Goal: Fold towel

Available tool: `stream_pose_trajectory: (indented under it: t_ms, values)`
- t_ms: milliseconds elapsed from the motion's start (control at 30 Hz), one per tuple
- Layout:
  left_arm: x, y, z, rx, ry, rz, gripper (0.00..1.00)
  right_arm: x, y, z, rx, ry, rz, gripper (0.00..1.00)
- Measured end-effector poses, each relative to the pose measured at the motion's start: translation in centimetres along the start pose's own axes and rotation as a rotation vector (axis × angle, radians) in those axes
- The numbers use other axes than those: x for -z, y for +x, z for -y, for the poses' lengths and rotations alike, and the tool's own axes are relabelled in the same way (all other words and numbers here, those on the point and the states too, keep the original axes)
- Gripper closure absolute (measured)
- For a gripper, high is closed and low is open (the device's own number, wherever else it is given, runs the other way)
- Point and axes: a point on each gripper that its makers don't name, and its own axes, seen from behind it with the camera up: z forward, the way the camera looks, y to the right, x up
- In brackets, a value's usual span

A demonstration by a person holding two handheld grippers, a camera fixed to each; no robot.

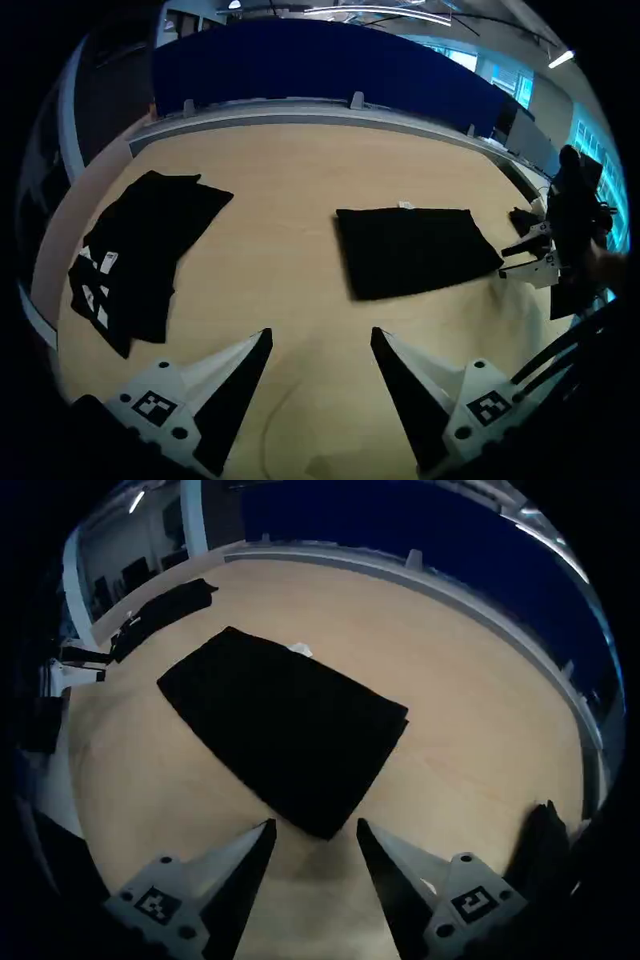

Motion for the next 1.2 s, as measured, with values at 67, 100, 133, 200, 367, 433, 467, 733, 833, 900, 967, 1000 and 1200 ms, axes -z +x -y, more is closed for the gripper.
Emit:
stream_pose_trajectory:
  t_ms: [67,100,133,200,367,433,467,733,833,900,967,1000,1200]
  values:
    - [0.6,-0.2,0.1,0.003,0.004,-0.001,0.09,-0.2,-0.2,0.0,0.005,0.008,0.011,0.27]
    - [0.8,-0.3,0.2,0.005,0.005,-0.001,0.09,-0.3,-0.3,-0.2,0.009,0.007,0.014,0.27]
    - [1.1,-0.4,0.2,0.007,0.006,-0.001,0.09,-0.4,-0.3,-0.3,0.012,0.005,0.018,0.28]
    - [1.5,-0.6,0.3,0.012,0.009,-0.002,0.09,-0.5,-0.5,-0.4,0.02,0.004,0.024,0.34]
    - [2.2,-1.1,0.5,0.023,0.012,-0.001,0.09,-0.4,-0.6,-0.3,0.036,0.011,0.031,0.49]
    - [2.3,-1.2,0.5,0.027,0.012,0.001,0.09,-0.5,-0.6,-0.3,0.04,0.012,0.032,0.54]
    - [2.4,-1.2,0.5,0.029,0.012,0.001,0.09,-0.5,-0.6,-0.3,0.043,0.013,0.033,0.56]
    - [2.6,-1.6,0.3,0.037,0.008,0.004,0.09,-0.6,-0.2,-0.4,0.054,0.008,0.026,0.69]
    - [2.7,-1.8,0.2,0.039,0.006,0.004,0.09,-0.6,-0.2,-0.4,0.059,0.008,0.031,0.77]
    - [2.7,-1.8,0.2,0.04,0.006,0.004,0.09,-0.6,-0.2,-0.5,0.063,0.008,0.035,0.81]
    - [2.7,-1.8,0.3,0.041,0.006,0.003,0.09,-0.6,-0.2,-0.5,0.067,0.005,0.038,0.9]
    - [2.7,-1.9,0.3,0.041,0.007,0.003,0.09,-0.7,-0.1,-0.6,0.07,-0.001,0.037,0.93]
    - [2.9,-1.7,0.4,0.047,0.006,-0.001,0.09,-0.6,0.5,-0.6,0.082,-0.012,0.029,0.96]
